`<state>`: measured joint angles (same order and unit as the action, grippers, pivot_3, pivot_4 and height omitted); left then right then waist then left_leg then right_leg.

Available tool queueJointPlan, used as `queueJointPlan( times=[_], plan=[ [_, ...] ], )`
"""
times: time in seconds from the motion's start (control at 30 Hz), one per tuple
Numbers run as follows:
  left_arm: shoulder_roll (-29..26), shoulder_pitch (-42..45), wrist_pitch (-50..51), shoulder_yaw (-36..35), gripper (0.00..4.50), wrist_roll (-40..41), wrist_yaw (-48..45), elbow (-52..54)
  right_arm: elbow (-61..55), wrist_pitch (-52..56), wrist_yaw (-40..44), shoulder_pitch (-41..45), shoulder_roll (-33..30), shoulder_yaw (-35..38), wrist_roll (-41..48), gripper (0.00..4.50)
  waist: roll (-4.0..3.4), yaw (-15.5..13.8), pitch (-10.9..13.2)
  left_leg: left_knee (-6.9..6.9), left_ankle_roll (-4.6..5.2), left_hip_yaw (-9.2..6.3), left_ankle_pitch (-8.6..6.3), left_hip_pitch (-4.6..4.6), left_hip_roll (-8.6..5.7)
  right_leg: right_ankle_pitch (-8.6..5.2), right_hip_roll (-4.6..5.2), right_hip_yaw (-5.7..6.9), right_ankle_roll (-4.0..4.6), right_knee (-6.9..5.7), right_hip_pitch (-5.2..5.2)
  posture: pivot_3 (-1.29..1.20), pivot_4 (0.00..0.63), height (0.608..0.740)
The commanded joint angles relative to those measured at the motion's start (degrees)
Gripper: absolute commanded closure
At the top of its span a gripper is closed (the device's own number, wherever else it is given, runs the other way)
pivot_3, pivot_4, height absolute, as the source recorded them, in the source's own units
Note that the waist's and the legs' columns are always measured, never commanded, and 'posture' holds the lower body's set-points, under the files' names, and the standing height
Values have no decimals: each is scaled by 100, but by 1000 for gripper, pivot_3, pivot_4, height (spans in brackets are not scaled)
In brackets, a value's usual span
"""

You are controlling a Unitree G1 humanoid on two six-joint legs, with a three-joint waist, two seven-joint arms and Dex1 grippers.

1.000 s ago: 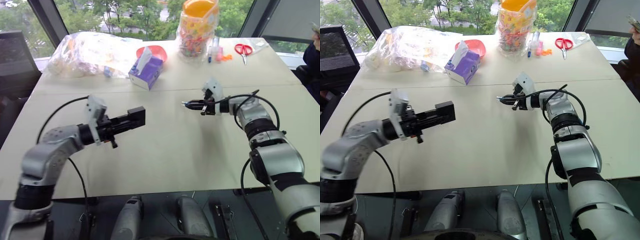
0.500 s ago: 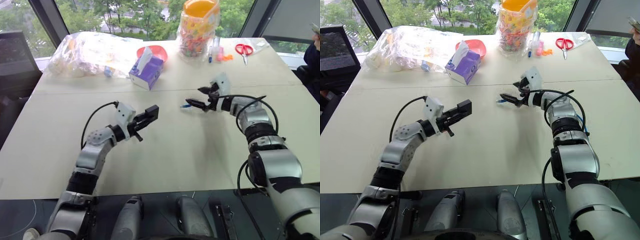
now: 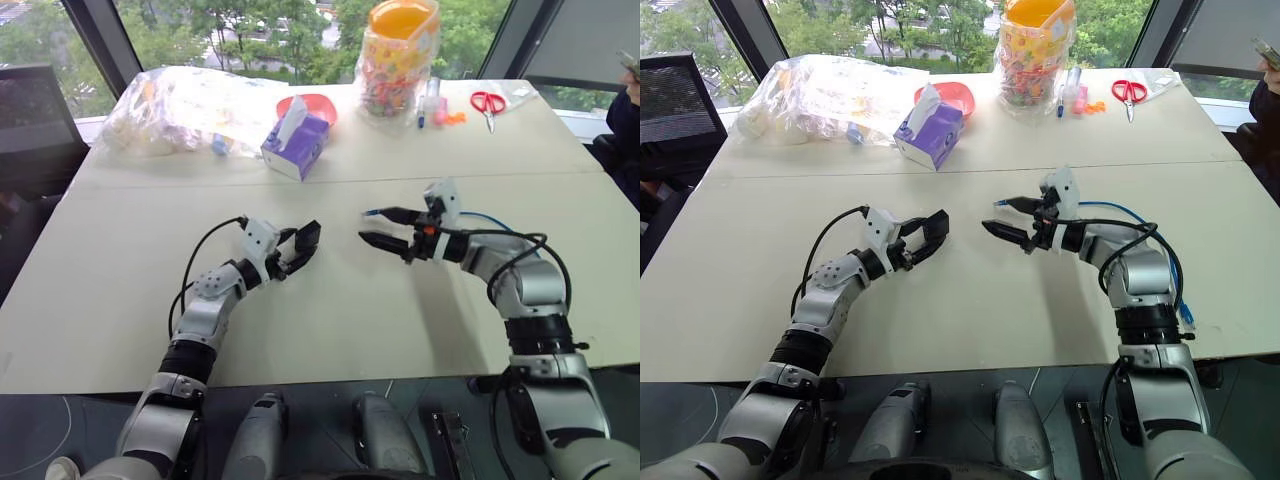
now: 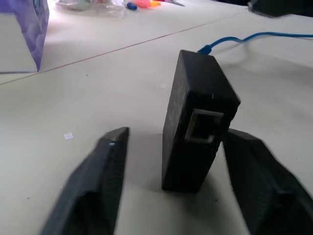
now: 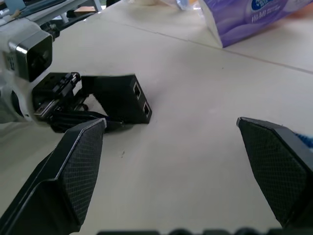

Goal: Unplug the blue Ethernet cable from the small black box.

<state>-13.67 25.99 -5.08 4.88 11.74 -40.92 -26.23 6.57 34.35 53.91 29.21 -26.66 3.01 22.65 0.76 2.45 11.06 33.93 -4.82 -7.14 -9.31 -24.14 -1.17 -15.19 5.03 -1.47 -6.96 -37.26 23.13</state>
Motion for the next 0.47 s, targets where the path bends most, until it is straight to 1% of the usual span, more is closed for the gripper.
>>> queueJointPlan(
  times=[0.03, 0.1, 0.3, 0.4, 0.47],
  plan=[
    [-221, -245, -34, -52, 59, -159, -37, 4, -442, 38, -42, -163, -170, 3, 65, 0, -3, 11, -2, 0, 0, 0, 0, 1, 0, 0, 0, 0, 0, 0, 0, 0, 150, 726],
    [-340, -353, 77, -98, 59, -152, -16, 204, -476, 10, -38, -278, -240, -18, 43, 0, -4, 19, -2, -2, 2, 0, -1, 4, 1, 1, 0, 0, 0, 0, 0, 0, 150, 726],
    [-866, -968, 830, -510, 59, 268, -21, 1491, -536, -94, -76, -563, -382, -84, -19, 0, -5, 25, -3, -7, 9, 0, -5, 8, 5, 0, -3, 0, 0, -3, 2, 0, 150, 726],
    [-1213, -1465, 1233, -755, 59, 383, 34, 2208, -501, -478, -248, -775, -403, -244, -333, 0, -5, 4, -3, -6, 8, 0, -6, 6, 4, -8, -1, 0, 16, -1, 1, 0, 150, 726],
    [-1338, -1714, 1385, -901, 59, 464, 63, 2481, -486, -721, -422, -864, -320, -307, -485, 0, -5, -1, -3, -6, 8, 0, -6, 4, 4, -10, 0, 0, 17, 3, 1, 0, 150, 726]
  ],
)
